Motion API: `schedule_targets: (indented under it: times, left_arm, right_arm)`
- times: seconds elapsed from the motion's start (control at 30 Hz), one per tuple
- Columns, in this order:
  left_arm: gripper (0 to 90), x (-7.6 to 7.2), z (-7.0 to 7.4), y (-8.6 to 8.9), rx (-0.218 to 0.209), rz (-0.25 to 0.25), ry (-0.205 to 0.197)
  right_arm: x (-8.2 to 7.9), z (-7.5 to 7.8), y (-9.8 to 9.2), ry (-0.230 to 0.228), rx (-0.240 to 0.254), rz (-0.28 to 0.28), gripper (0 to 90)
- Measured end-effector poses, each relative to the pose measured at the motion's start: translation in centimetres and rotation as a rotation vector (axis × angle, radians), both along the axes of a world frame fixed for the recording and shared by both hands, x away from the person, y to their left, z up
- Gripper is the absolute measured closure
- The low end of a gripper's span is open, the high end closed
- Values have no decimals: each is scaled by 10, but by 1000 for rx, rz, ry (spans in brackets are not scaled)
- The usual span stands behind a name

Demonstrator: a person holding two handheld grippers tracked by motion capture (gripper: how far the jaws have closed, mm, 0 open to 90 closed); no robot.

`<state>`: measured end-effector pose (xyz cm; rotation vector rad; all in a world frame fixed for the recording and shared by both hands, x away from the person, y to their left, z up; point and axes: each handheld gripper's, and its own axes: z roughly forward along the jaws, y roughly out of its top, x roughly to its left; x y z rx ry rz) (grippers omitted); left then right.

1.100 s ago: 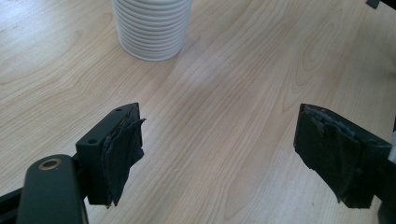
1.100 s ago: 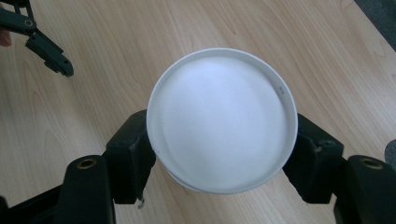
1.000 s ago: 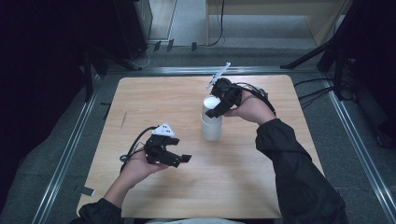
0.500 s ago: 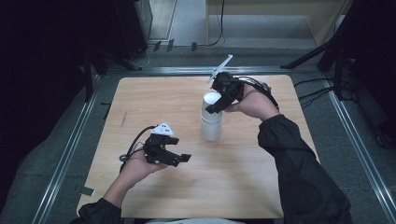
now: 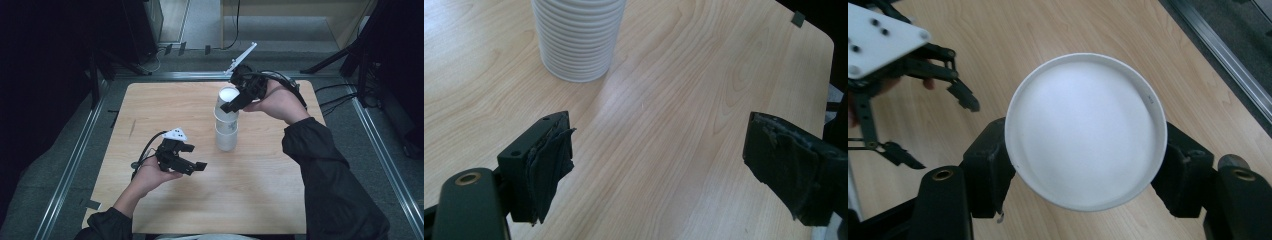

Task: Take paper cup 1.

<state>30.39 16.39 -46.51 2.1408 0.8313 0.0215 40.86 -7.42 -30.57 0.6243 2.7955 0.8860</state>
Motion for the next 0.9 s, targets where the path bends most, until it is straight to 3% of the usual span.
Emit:
schedule_targets:
  times: [0.03, 0.2, 0.3, 0.6, 0.73, 0.83, 0.9]
  left_arm:
    - [127, 1, 0, -1, -1, -5, -4]
    - [128, 4, 1, -3, -1, -21, -8]
    - [128, 6, 2, -3, -5, -26, -9]
    - [137, 15, 4, 1, -2, -38, -21]
    - [154, 18, 1, 1, -21, -63, -8]
    - [154, 20, 1, -1, 8, -81, -18]
    - [154, 21, 2, -3, 4, -89, -25]
  right_arm:
    - [-5, 9, -2, -2, 21, 3, 331]
    - [-17, 24, -8, -8, 59, 20, 333]
    - [-26, 24, -14, -9, 56, 34, 333]
    - [-50, -5, -33, 2, 66, 60, 334]
    - [-60, -24, -42, -3, 85, 83, 334]
    - [-65, -41, -47, 18, 85, 87, 335]
    - [-66, -51, -50, 32, 86, 79, 336]
